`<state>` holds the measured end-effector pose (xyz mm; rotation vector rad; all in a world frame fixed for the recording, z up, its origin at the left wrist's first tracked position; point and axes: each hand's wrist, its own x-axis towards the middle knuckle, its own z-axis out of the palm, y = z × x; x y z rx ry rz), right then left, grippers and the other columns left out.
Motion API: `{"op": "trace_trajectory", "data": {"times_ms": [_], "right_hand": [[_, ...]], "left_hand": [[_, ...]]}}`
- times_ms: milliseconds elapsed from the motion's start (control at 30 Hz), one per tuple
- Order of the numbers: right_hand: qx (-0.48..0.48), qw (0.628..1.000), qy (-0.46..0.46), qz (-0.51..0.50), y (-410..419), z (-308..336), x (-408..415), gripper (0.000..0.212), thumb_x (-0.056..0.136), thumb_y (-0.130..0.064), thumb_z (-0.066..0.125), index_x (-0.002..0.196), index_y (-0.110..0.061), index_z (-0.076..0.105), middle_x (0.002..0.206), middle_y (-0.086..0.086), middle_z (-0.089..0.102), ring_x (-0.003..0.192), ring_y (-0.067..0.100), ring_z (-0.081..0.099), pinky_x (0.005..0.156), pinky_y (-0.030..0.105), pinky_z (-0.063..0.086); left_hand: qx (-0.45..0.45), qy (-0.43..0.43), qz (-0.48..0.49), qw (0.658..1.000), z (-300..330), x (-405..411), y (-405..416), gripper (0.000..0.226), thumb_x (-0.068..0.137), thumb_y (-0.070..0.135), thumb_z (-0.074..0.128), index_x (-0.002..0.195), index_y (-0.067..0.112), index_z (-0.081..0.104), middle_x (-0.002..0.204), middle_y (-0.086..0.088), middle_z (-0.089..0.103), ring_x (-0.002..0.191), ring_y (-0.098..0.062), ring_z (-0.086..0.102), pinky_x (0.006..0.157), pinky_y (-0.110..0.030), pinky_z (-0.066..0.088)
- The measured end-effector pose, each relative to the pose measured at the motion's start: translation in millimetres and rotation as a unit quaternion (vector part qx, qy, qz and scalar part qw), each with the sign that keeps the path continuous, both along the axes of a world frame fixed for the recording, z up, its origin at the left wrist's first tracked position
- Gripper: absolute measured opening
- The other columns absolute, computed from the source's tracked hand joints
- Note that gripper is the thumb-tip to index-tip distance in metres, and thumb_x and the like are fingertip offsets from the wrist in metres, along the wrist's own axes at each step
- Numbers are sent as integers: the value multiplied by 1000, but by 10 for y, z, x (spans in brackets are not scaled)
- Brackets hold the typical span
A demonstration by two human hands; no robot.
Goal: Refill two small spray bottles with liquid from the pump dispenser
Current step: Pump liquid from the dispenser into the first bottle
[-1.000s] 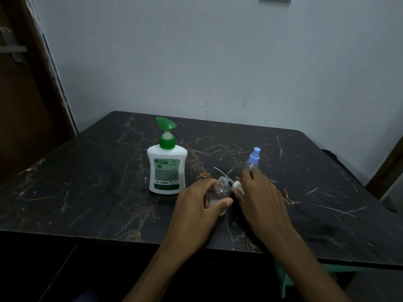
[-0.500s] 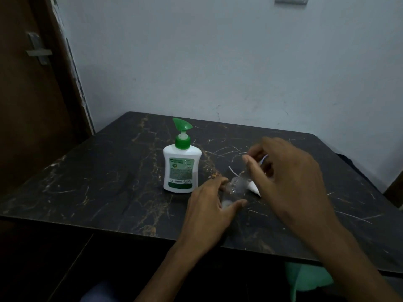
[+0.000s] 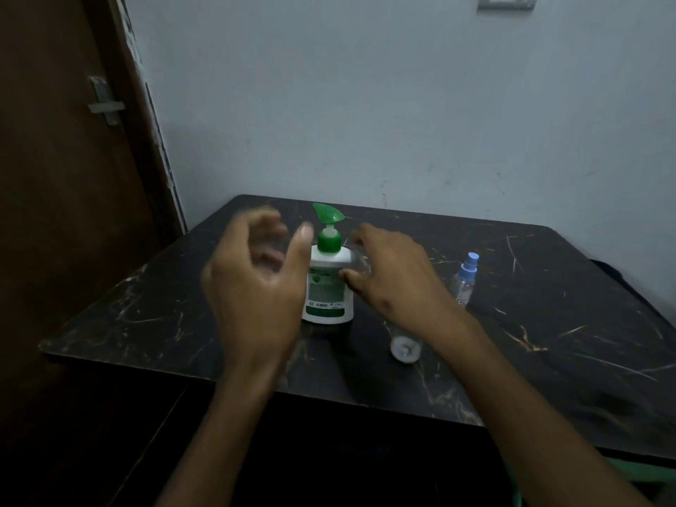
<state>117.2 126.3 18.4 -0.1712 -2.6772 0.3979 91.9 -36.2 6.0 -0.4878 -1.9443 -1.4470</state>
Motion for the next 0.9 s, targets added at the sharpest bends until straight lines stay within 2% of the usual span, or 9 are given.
{"op": "trace_trajectory", "data": {"times_ms": [100, 167, 267, 400, 467, 567, 667, 800, 900], "right_hand": [[-38, 999, 10, -4, -79, -86, -123, 32, 92, -30, 74, 117, -19, 59, 115, 1, 69, 108, 23, 63, 77, 29, 39], [-51, 998, 28, -13, -126, -135, -151, 32, 91, -26, 74, 119, -19, 60, 114, 1, 71, 107, 24, 66, 75, 28, 39], [-88, 994, 55, -17, -149, -152, -141, 33, 89, -27, 78, 117, -21, 62, 107, -3, 73, 97, 17, 68, 65, 20, 42], [-122, 992, 35, -8, -101, -105, -88, 32, 84, -33, 83, 108, -26, 63, 97, -10, 71, 85, 10, 63, 56, 12, 32], [-115, 993, 23, 6, -73, -66, -69, 34, 82, -35, 86, 108, -26, 66, 99, -8, 72, 86, 11, 63, 58, 14, 36], [-98, 995, -6, 32, -27, 8, -35, 39, 80, -38, 87, 112, -25, 69, 99, -8, 73, 88, 11, 64, 67, 25, 47], [-98, 993, -22, 54, 0, 52, -17, 42, 81, -36, 87, 117, -23, 71, 105, -5, 75, 95, 13, 69, 86, 37, 58], [-70, 995, -30, 59, 81, 44, 103, 55, 86, -42, 80, 135, -26, 60, 130, -5, 68, 117, 15, 63, 99, 40, 53], [-96, 994, 32, 27, 311, -72, 472, 59, 86, -46, 78, 139, -31, 56, 135, -12, 64, 124, 8, 58, 104, 36, 49]], "left_hand": [[-117, -25, 30, 992, 316, -401, 165, 56, 83, 75, 61, 100, 22, 67, 90, 11, 68, 79, -4, 65, 74, -32, 60], [-176, -23, 25, 984, 359, -567, 318, 59, 79, 80, 61, 86, 22, 65, 78, 9, 66, 72, -8, 64, 71, -39, 60], [-236, -2, 2, 972, 387, -624, 410, 50, 79, 69, 72, 87, 20, 66, 79, 6, 67, 72, -9, 65, 70, -38, 61], [-280, -3, -130, 951, 530, -654, 227, 34, 84, 39, 81, 109, 16, 78, 98, 2, 77, 87, -7, 71, 83, -34, 63], [-308, -22, -253, 917, 646, -682, 84, 31, 90, 20, 77, 120, 14, 76, 111, 1, 77, 100, -5, 72, 93, -32, 61], [-329, -92, -444, 829, 771, -740, -100, 36, 97, -4, 60, 131, 4, 67, 128, -4, 73, 123, -15, 67, 104, -29, 53], [-338, -117, -514, 780, 795, -813, -156, 44, 99, -9, 52, 141, 2, 58, 140, -8, 65, 134, -20, 59, 113, -31, 45], [-330, -112, -500, 793, 757, -835, -140, 43, 98, -3, 57, 140, 6, 60, 140, 0, 66, 132, -15, 60, 113, -28, 46], [-332, -82, -442, 829, 785, -847, -138, 38, 102, 15, 57, 139, 16, 63, 139, 10, 65, 130, -7, 60, 108, -32, 50]]}}
